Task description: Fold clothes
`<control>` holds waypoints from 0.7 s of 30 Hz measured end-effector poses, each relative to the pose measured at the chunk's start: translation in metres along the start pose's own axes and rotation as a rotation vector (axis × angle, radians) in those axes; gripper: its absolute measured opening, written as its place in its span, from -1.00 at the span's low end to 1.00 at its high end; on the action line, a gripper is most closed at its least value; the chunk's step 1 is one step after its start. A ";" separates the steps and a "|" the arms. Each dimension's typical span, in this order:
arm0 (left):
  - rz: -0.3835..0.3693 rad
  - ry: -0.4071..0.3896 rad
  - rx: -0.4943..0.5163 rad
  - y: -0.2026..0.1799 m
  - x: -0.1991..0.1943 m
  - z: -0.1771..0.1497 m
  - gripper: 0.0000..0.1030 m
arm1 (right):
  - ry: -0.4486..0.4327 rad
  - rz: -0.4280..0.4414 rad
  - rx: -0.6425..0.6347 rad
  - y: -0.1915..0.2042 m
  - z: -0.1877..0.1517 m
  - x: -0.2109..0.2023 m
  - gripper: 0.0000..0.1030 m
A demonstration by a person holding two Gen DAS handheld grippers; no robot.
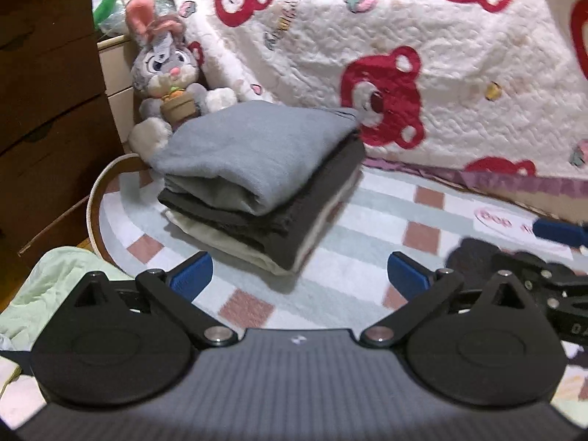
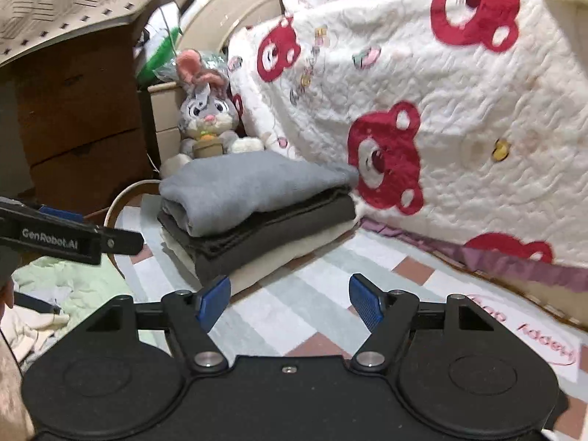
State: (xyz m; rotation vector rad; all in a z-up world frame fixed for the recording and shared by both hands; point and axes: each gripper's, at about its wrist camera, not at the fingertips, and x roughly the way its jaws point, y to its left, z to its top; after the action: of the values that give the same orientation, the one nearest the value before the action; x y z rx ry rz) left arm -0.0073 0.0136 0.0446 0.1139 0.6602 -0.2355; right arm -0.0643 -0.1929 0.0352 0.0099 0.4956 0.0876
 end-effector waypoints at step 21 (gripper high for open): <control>0.069 0.035 0.041 -0.007 -0.035 -0.048 1.00 | -0.046 -0.015 0.051 0.023 -0.025 -0.049 0.67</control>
State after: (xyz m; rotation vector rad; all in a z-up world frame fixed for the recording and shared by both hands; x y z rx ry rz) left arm -0.0643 0.0214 0.0285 0.1806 0.6853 -0.1812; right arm -0.1206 -0.1749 0.0370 0.0582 0.4515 0.0600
